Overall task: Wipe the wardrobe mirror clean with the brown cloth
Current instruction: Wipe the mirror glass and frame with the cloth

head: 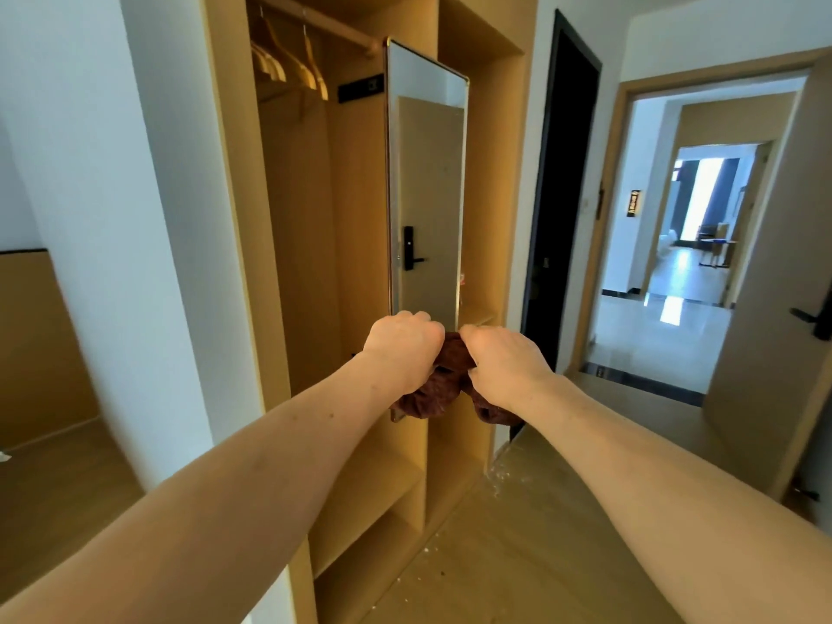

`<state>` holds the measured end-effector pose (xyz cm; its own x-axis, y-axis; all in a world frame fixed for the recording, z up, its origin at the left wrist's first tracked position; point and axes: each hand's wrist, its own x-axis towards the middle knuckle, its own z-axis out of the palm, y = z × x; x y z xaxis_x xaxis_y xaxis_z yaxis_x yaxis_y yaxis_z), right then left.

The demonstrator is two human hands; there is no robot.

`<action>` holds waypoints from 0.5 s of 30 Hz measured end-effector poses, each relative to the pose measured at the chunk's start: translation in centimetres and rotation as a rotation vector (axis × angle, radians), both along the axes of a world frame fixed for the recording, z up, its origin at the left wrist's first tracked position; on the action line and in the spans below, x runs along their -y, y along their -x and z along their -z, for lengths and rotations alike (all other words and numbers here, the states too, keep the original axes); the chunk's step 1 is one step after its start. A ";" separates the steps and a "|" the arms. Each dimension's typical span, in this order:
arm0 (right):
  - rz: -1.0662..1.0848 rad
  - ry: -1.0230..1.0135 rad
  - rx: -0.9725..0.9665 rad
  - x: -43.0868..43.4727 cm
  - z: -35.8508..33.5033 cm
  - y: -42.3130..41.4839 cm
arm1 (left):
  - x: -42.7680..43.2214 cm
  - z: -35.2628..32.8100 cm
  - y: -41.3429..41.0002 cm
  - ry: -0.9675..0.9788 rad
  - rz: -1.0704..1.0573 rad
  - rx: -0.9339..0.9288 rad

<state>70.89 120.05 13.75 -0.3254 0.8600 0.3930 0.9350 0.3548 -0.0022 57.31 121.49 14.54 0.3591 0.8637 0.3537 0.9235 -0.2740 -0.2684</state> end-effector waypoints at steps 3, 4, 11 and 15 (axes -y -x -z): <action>-0.045 -0.036 -0.014 -2.6 -0.4 -0.5 | -2.0 -0.7 -0.4 -0.013 -0.041 -0.002; -0.062 -0.045 -0.017 -3.8 -0.6 -0.9 | -2.9 -0.9 -0.9 -0.022 -0.058 -0.005; -0.178 -0.080 -0.018 -11.8 -1.9 -5.8 | -8.9 -2.2 -5.7 -0.069 -0.182 -0.005; -0.219 -0.116 0.016 -15.5 -3.4 -8.8 | -12.0 -3.7 -8.7 -0.094 -0.224 -0.018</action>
<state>79.71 135.58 17.10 -0.5060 0.7175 0.4787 0.8353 0.5461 0.0644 66.05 133.44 18.24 0.1689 0.8862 0.4315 0.9532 -0.0355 -0.3002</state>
